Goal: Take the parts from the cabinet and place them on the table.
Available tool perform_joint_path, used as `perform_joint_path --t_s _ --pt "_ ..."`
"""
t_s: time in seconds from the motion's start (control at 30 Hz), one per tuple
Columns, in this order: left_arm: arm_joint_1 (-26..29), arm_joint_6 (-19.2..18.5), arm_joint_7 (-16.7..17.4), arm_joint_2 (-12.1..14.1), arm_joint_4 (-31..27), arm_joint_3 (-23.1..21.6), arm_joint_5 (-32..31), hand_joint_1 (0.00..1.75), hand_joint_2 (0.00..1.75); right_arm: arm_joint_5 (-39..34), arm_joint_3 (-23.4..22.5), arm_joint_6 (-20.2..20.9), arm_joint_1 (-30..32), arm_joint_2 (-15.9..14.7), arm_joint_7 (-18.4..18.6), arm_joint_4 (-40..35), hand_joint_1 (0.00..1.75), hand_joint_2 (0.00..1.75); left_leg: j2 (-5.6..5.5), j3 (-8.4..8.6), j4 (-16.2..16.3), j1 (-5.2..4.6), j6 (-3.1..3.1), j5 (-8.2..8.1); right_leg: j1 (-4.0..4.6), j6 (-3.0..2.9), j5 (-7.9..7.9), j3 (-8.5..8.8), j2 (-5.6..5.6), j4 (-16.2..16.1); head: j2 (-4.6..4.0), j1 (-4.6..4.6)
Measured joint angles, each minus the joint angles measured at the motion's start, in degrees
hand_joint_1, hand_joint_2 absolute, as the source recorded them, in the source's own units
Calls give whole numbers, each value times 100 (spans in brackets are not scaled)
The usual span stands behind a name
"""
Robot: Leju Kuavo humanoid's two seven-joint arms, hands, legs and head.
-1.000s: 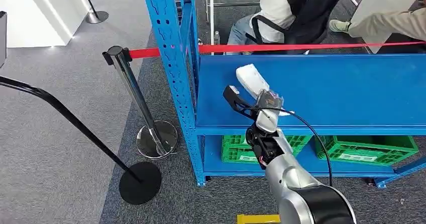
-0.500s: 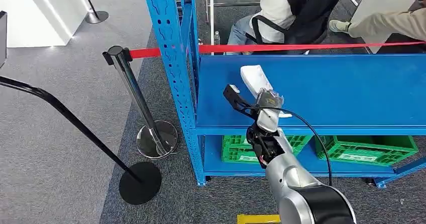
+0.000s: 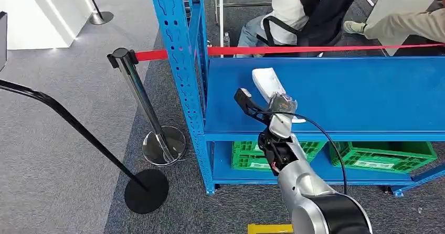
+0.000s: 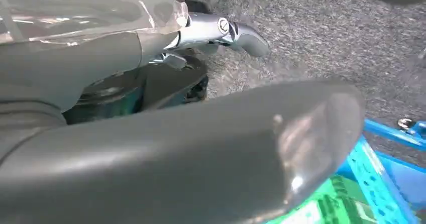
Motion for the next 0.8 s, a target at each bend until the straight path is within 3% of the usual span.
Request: perform_joint_path --t_s 0.07,0.13,0.23,0.37,0.57,0.7,0.8 --pt "1 -13 17 0 2 54 44 0 0 -78 -41 -22 0 4 -72 0 175 175 0 0 0 0 0 0 0 0 0 0 0 0 0 0" --pt "3 -15 17 -2 2 65 52 0 0 -482 -226 -145 0 11 -370 -11 175 175 0 0 0 0 0 0 0 0 0 0 0 0 0 0" --pt "4 -15 -20 -2 2 94 68 0 0 -1397 -718 -343 -5 28 -1290 -109 175 175 2 0 0 0 0 0 -1 0 0 1 2 0 0 0" --pt "7 -15 -48 -2 2 116 68 0 0 -2009 -1251 -510 -19 37 -2014 -210 175 175 1 1 0 0 0 0 -1 0 1 1 0 0 0 0" --pt "25 -28 -111 0 2 153 85 0 0 -3071 -1932 -852 -63 55 -3478 -534 175 175 -1 -5 0 0 1 1 -1 -1 3 -3 -1 0 0 0" --pt "25 -33 -127 -2 2 162 85 0 0 -3246 -2094 -868 -164 79 -3661 -693 175 175 0 -4 0 0 1 1 0 -2 2 -6 -1 0 0 0" --pt "25 -33 -146 -2 2 168 85 0 0 -3636 -2144 -876 -168 116 -4134 -848 175 175 -1 -12 0 0 1 1 0 -2 2 -11 -1 0 0 -2"
